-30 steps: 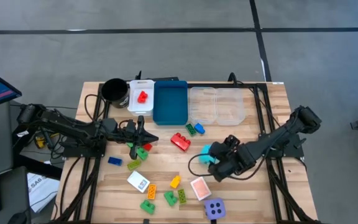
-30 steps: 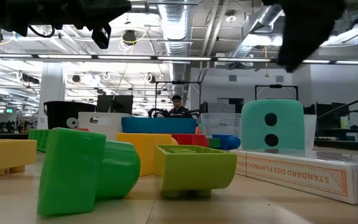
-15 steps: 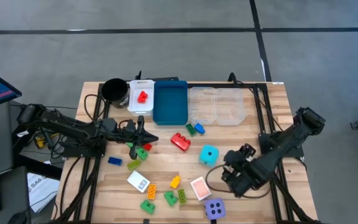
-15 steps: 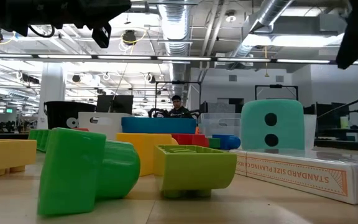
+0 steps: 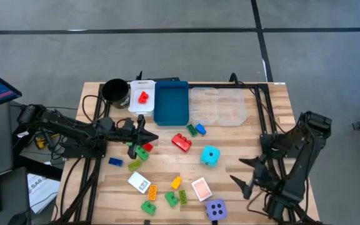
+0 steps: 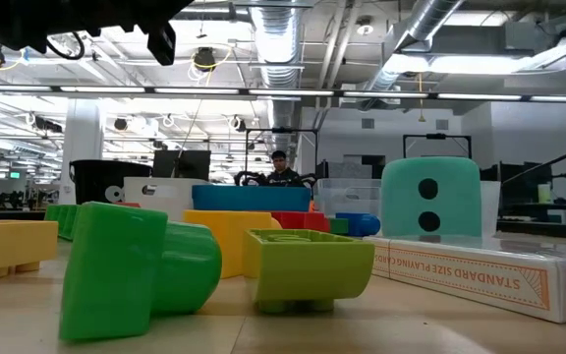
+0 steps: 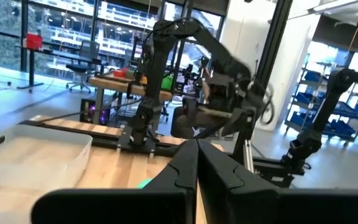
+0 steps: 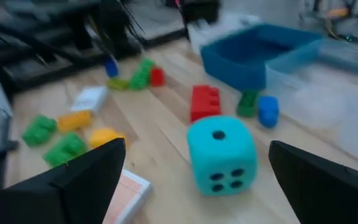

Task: Pick & Place Toys
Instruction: Put the light blue dice into the blue bin

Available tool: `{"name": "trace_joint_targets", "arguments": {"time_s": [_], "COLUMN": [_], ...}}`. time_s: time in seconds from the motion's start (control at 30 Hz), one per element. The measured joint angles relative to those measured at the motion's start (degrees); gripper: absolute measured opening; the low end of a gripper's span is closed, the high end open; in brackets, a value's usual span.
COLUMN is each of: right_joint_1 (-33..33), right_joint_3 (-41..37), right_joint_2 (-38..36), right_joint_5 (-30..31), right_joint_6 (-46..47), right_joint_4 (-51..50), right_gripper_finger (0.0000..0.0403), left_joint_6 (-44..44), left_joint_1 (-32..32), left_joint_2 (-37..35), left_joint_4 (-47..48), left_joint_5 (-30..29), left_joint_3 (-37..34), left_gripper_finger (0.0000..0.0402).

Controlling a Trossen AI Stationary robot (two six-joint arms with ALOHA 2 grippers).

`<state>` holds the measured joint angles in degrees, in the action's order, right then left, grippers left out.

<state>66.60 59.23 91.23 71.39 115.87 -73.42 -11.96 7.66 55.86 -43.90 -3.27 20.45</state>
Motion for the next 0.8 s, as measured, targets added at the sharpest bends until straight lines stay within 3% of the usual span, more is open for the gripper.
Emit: {"name": "trace_joint_targets", "arguments": {"time_s": [0.3,0.8], "right_joint_1": [-2.89,-10.44], "right_joint_3": [-16.44,-18.02], "right_joint_2": [-0.01,-0.04], "right_joint_5": [0.46,3.84], "right_joint_6": [0.80,-15.06], "right_joint_4": [18.71,24.22], "right_gripper_finger": [0.0392,0.0392], "left_joint_6": [-2.23,-1.84], "left_joint_1": [-0.02,-0.02], "left_joint_2": [0.00,0.00], "left_joint_4": [0.04,0.00], "left_joint_5": [-0.26,-0.22], "left_joint_3": [0.00,0.00], "left_gripper_finger": [0.0000,0.0000]}}
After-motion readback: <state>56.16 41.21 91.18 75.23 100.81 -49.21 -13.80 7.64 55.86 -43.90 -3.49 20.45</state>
